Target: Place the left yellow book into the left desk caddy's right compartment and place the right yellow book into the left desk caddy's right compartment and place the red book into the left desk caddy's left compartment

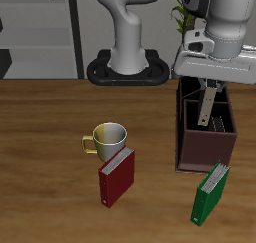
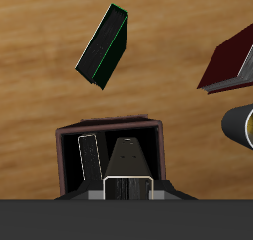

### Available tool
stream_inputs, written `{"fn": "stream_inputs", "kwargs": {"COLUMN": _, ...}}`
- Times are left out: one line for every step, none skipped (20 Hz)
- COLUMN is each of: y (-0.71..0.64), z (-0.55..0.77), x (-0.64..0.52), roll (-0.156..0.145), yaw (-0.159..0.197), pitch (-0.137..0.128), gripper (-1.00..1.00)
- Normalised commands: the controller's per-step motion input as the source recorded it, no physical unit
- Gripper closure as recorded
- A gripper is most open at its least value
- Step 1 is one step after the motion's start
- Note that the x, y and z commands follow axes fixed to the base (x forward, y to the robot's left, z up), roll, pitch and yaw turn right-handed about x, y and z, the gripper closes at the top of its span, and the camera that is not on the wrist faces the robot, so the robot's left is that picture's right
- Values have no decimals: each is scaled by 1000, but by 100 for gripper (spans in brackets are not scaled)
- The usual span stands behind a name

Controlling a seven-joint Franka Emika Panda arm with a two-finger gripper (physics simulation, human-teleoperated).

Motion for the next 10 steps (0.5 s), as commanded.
{"fn": "stream_inputs", "kwargs": {"y": 69, "z": -170, "x": -18, "roll": 51, "yaw": 21, "pitch": 0, "gripper": 100}}
{"fn": "stream_inputs", "kwargs": {"y": -29, "z": -303, "x": 27, "roll": 38, "yaw": -30, "pitch": 73, "gripper": 100}}
{"fn": "stream_inputs", "kwargs": {"y": -83, "z": -258, "x": -10, "roll": -42, "yaw": -18, "pitch": 29, "gripper": 100}}
{"fn": "stream_inputs", "kwargs": {"y": 19, "z": -270, "x": 28, "roll": 52, "yaw": -43, "pitch": 51, "gripper": 100}}
{"fn": "stream_inputs", "kwargs": {"y": -7, "z": -248, "x": -12, "roll": 14, "yaw": 80, "pitch": 18, "gripper": 100}}
{"fn": "stream_inputs", "kwargs": {"y": -146, "z": -212, "x": 43, "roll": -73, "yaw": -50, "pitch": 44, "gripper": 100}}
{"fn": "stream_inputs", "kwargs": {"y": -29, "z": -349, "x": 47, "roll": 51, "yaw": -18, "pitch": 35, "gripper": 100}}
{"fn": "stream_inputs", "kwargs": {"y": -123, "z": -280, "x": 126, "roll": -48, "yaw": -58, "pitch": 54, "gripper": 100}}
{"fn": "stream_inputs", "kwargs": {"y": -6, "z": -93, "x": -9, "roll": 9, "yaw": -26, "pitch": 22, "gripper": 100}}
{"fn": "stream_inputs", "kwargs": {"y": 19, "z": -160, "x": 46, "roll": -1, "yaw": 53, "pitch": -4, "gripper": 100}}
